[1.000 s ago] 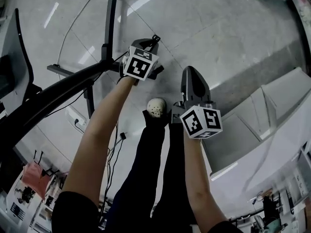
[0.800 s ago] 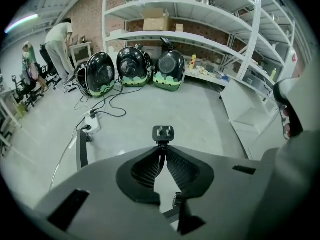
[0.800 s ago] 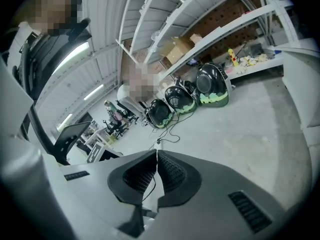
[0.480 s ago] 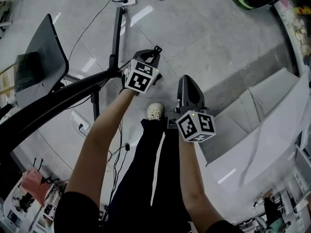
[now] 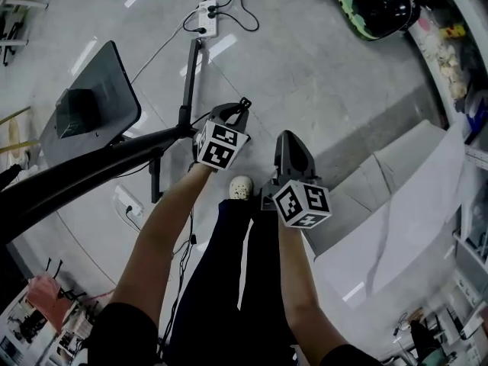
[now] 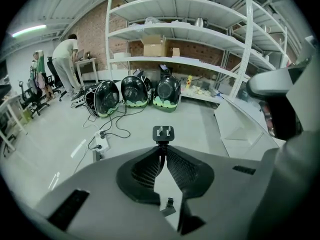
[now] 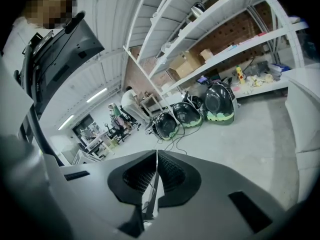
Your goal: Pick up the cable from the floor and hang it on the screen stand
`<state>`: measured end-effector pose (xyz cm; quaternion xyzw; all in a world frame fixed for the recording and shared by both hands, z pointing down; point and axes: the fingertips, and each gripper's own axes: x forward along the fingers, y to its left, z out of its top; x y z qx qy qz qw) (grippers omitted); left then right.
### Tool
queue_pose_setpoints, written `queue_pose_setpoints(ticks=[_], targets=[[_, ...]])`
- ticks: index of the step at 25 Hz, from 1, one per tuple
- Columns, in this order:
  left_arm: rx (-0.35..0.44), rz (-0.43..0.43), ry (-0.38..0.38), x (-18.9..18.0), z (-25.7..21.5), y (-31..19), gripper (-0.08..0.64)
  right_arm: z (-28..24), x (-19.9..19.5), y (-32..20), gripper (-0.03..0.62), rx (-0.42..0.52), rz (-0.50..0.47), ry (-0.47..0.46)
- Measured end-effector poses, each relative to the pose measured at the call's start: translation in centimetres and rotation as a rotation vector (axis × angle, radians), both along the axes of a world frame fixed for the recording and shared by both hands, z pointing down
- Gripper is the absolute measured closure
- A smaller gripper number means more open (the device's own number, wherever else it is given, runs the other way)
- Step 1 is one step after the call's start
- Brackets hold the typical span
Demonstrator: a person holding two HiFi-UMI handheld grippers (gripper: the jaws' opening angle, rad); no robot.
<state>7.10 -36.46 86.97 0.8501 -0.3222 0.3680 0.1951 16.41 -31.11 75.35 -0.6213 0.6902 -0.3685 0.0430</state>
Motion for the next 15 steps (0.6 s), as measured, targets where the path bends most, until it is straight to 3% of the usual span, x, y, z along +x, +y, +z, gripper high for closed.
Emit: queue_pose_setpoints(ticks=[15], targets=[[0.103, 0.006, 0.092, 1.0, -13.4, 3.7, 0.509, -10.3, 1.0, 0.9, 0.568, 0.058, 0.001, 0.04]])
